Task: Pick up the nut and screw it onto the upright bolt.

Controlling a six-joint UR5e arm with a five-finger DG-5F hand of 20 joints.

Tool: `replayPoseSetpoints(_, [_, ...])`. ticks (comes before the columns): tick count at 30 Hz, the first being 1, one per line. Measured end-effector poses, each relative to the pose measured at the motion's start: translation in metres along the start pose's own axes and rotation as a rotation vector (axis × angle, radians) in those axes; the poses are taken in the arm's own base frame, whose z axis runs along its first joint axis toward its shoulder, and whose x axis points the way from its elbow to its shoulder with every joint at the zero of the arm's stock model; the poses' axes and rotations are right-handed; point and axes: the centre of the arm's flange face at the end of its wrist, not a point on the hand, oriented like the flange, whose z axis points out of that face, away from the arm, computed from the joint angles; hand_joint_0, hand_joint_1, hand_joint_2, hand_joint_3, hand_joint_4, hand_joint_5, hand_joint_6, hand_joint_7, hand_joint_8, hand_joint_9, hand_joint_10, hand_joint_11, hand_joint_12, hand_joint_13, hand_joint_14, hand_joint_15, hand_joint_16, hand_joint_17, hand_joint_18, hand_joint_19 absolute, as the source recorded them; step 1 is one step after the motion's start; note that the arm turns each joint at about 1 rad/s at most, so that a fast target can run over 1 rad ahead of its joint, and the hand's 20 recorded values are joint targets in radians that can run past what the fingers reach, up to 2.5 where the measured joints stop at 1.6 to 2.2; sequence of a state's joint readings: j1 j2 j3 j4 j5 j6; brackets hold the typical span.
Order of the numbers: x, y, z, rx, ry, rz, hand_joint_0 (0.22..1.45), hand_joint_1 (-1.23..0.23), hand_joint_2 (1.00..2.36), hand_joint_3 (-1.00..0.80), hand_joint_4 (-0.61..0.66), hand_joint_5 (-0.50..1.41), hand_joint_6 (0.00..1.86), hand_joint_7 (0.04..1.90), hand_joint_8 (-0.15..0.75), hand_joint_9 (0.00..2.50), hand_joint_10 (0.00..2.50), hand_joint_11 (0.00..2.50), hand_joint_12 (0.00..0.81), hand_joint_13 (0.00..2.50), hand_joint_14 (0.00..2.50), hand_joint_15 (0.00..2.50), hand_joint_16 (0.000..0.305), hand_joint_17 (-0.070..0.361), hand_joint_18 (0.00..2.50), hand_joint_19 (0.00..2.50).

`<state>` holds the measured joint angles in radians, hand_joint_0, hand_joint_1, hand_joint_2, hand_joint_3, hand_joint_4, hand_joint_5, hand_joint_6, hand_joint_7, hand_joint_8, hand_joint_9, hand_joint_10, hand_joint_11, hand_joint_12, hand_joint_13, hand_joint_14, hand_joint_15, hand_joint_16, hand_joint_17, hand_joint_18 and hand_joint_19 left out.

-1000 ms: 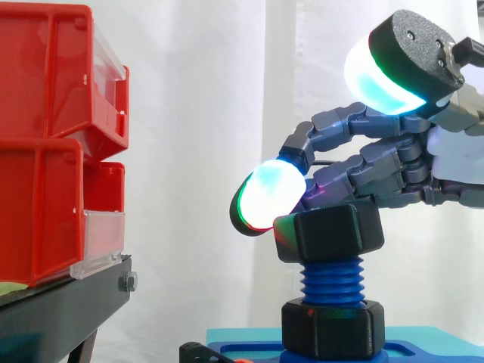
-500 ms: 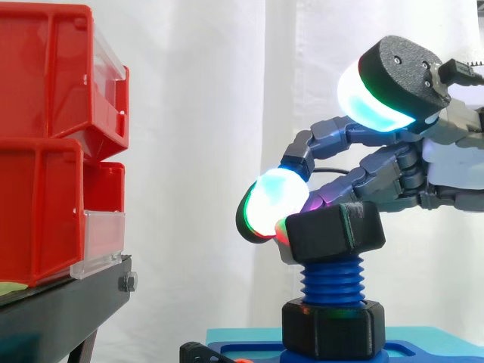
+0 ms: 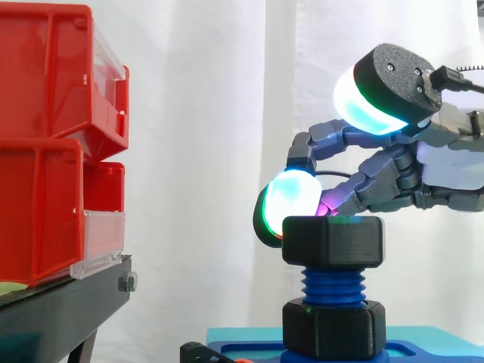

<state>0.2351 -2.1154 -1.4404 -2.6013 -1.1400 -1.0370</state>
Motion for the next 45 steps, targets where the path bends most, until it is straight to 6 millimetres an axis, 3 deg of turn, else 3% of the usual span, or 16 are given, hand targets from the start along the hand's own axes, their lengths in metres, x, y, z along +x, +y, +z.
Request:
replayPoseSetpoints(8, [-0.006,-0.009,0.002,-0.006,0.003,-0.003,0.48,-0.31,1.0,-0.5,0.11,0.05,0.5,1.41,0.278,1.06,0.0,0.0,0.237,0.6,0.0,0.0,0.025,0.056,0.26,0.0])
replayPoseSetpoints(12, [-0.009,-0.014,0.004,-0.011,0.006,-0.006,0.49,-0.33,1.0,-0.5,0.03,0.08,0.52,1.4,0.236,1.33,0.0,0.02,0.203,0.75,0.0,0.0,0.02,0.045,0.41,0.0])
replayPoseSetpoints(16, [-0.011,-0.018,0.004,-0.014,0.007,-0.009,0.5,-0.35,1.0,-0.5,0.0,0.09,0.57,1.3,0.151,1.75,0.01,0.15,0.13,1.04,0.0,0.0,0.012,0.028,0.73,0.0])
replayPoseSetpoints(20, [-0.012,-0.019,0.005,-0.017,0.009,-0.01,0.49,-0.33,1.0,-0.5,-0.02,0.09,0.56,1.32,0.157,1.81,0.01,0.2,0.122,1.11,0.0,0.0,0.012,0.026,0.77,0.0])
replayPoseSetpoints(23, [-0.013,-0.02,0.005,-0.017,0.009,-0.011,0.48,-0.3,1.0,-0.5,0.02,0.09,0.5,1.43,0.183,1.7,0.01,0.2,0.148,1.06,0.0,0.0,0.014,0.031,0.67,0.0])
replayPoseSetpoints(26, [-0.015,-0.018,0.006,-0.019,0.004,-0.009,0.48,-0.28,1.0,-0.5,0.11,0.03,0.5,1.35,0.246,1.57,0.01,0.23,0.197,0.98,0.0,0.0,0.018,0.041,0.58,0.0])
replayPoseSetpoints(35, [-0.034,-0.009,0.017,-0.034,0.027,-0.016,0.46,-0.29,1.0,-0.5,0.2,-0.05,0.5,1.04,0.273,1.37,0.01,0.19,0.253,0.86,0.0,0.0,0.025,0.057,0.5,0.0])
replayPoseSetpoints(38, [-0.039,-0.01,0.02,-0.042,0.039,-0.023,0.46,-0.3,1.0,-0.5,0.19,-0.1,0.5,0.84,0.253,1.23,0.0,0.12,0.271,0.75,0.0,0.0,0.032,0.071,0.44,0.0])
replayPoseSetpoints(41, [-0.043,-0.011,0.021,-0.047,0.043,-0.028,0.44,-0.3,1.0,-0.5,0.16,-0.13,0.5,0.71,0.242,1.01,0.0,0.0,0.288,0.61,0.0,0.0,0.037,0.083,0.34,0.0])
replayPoseSetpoints(43, [-0.044,-0.012,0.022,-0.049,0.043,-0.032,0.43,-0.3,1.0,-0.5,0.12,-0.16,0.5,0.62,0.216,0.69,0.0,0.0,0.314,0.34,0.0,0.0,0.044,0.099,0.07,0.0])
replayPoseSetpoints(45, [-0.044,-0.011,0.022,-0.051,0.04,-0.036,0.42,-0.29,1.0,-0.5,0.1,-0.18,0.5,0.6,0.216,0.56,0.0,0.0,0.332,0.24,0.0,0.0,0.046,0.103,0.0,0.0])
